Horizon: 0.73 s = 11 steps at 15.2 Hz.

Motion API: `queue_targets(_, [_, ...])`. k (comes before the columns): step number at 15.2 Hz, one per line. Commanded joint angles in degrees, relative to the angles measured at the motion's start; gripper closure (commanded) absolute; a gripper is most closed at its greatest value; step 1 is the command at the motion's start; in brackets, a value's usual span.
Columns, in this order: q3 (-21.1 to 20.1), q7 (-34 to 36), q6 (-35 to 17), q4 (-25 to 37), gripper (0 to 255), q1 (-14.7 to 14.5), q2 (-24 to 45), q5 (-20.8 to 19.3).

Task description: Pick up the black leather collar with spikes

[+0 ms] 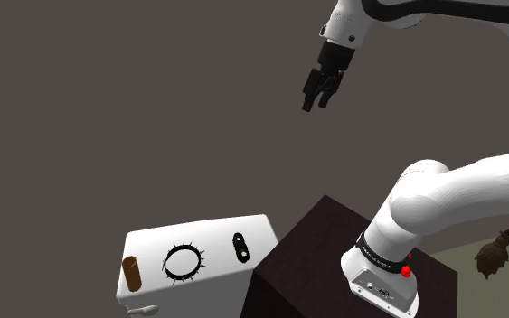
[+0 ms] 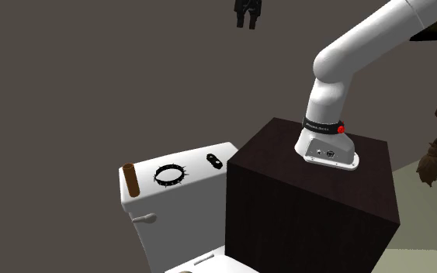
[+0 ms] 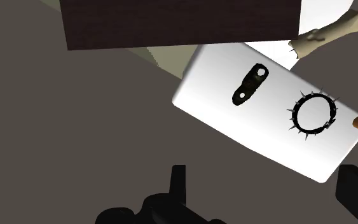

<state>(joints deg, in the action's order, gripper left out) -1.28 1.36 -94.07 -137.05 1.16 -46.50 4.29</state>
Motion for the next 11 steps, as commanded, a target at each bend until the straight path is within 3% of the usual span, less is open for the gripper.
queue_targets(1, [0.00,0.00,0.00,0.00,0,0.00,0.00,0.00])
queue_targets(11, [-9.77,10.77,-16.55,-11.19,0,-2.04,6.05,5.54])
